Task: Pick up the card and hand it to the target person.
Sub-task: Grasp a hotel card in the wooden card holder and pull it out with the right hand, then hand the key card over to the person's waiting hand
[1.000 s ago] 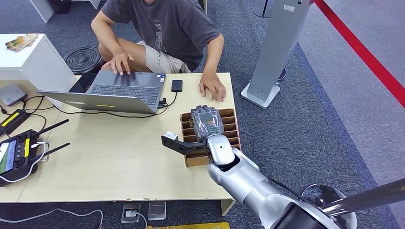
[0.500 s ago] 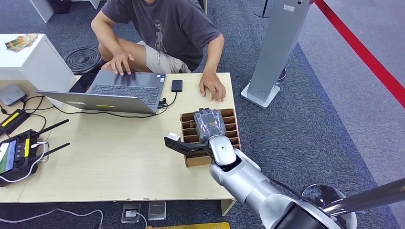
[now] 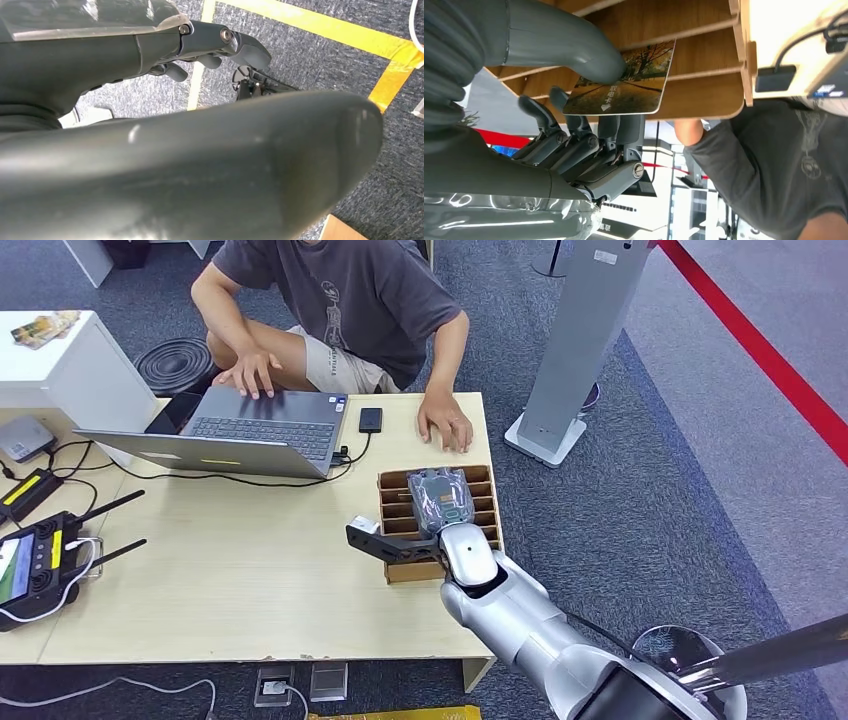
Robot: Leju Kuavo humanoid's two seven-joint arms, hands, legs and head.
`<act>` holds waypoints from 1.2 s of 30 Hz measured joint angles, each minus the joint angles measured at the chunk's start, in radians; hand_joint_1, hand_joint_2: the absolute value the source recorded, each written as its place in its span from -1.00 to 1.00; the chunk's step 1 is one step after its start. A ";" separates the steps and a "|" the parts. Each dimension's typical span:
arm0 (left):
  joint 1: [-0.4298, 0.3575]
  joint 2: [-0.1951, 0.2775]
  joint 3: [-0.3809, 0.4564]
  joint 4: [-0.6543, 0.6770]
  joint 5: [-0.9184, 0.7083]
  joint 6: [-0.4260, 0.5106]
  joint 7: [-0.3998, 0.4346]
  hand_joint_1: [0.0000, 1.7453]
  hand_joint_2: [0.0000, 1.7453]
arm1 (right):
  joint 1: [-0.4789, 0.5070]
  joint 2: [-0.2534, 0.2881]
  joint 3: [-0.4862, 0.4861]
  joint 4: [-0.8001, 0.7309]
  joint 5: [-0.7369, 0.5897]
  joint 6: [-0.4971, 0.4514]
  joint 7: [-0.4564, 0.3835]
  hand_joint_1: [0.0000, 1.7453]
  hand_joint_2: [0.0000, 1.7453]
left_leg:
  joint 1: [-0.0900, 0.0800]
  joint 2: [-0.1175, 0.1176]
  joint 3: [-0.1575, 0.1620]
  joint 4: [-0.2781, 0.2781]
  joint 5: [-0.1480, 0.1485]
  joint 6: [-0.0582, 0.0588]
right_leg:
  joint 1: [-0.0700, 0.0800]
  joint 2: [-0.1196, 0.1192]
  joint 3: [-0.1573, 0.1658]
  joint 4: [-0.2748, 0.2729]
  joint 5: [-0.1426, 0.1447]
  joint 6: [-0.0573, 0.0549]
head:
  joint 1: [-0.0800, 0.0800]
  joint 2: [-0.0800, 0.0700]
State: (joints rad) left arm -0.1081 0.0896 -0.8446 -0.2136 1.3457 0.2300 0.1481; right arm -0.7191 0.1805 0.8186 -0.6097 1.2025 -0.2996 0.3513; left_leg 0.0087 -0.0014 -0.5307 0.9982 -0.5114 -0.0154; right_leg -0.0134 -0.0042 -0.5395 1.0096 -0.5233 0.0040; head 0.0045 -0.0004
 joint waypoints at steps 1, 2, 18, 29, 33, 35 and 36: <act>0.000 0.000 0.000 0.000 0.000 0.000 0.000 -1.00 -1.00 | 0.000 -0.001 0.000 -0.001 -0.001 -0.010 -0.004 1.00 1.00 | 0.000 0.000 0.000 0.000 0.000 0.000 | 0.000 0.000 0.000 0.000 0.000 0.000 | 0.000 0.000; 0.000 0.000 0.000 0.000 0.000 0.000 -0.001 -1.00 -1.00 | 0.001 -0.002 -0.001 -0.004 -0.003 -0.022 -0.008 1.00 1.00 | 0.000 0.000 0.000 0.000 0.000 0.000 | 0.000 0.000 0.000 0.000 0.000 0.000 | 0.000 0.000; 0.003 0.000 0.000 0.000 0.001 0.002 -0.008 -1.00 -1.00 | 0.024 -0.065 -0.048 -0.242 -0.018 -0.055 0.000 1.00 1.00 | 0.000 0.000 0.000 0.000 0.000 0.000 | 0.000 0.000 0.000 0.000 0.000 0.000 | 0.000 0.000; 0.004 0.000 0.000 0.000 0.001 0.000 -0.012 -1.00 -1.00 | 0.037 -0.122 -0.085 -0.448 0.106 -0.022 -0.017 1.00 1.00 | 0.000 0.000 0.000 0.000 0.000 0.000 | 0.000 0.000 0.000 0.000 0.000 0.000 | 0.000 0.000; 0.004 0.000 0.000 0.000 0.001 0.000 -0.013 -1.00 -1.00 | 0.030 -0.134 -0.087 -0.488 0.139 -0.019 -0.039 1.00 1.00 | 0.000 0.000 0.000 0.000 0.000 0.000 | 0.000 0.000 0.000 0.000 0.000 0.000 | 0.000 0.000; 0.004 0.000 0.000 0.000 0.002 0.001 -0.013 -1.00 -1.00 | 0.023 -0.137 -0.087 -0.503 0.146 -0.023 -0.049 1.00 1.00 | 0.000 0.000 0.000 0.000 0.000 0.000 | 0.000 0.000 0.000 0.000 0.000 0.000 | 0.000 0.000; 0.004 0.000 0.000 0.000 0.002 0.001 -0.013 -1.00 -1.00 | 0.021 -0.138 -0.087 -0.509 0.148 -0.026 -0.054 1.00 1.00 | 0.000 0.000 0.000 0.000 0.000 0.000 | 0.000 0.000 0.000 0.000 0.000 0.000 | 0.000 0.000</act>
State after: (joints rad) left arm -0.1040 0.0896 -0.8443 -0.2136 1.3478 0.2310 0.1349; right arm -0.6984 0.0421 0.7313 -1.1192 1.3503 -0.3252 0.2973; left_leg 0.0087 -0.0012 -0.5308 0.9982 -0.5114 -0.0155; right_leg -0.0134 -0.0038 -0.5396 1.0095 -0.5233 0.0040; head 0.0050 -0.0004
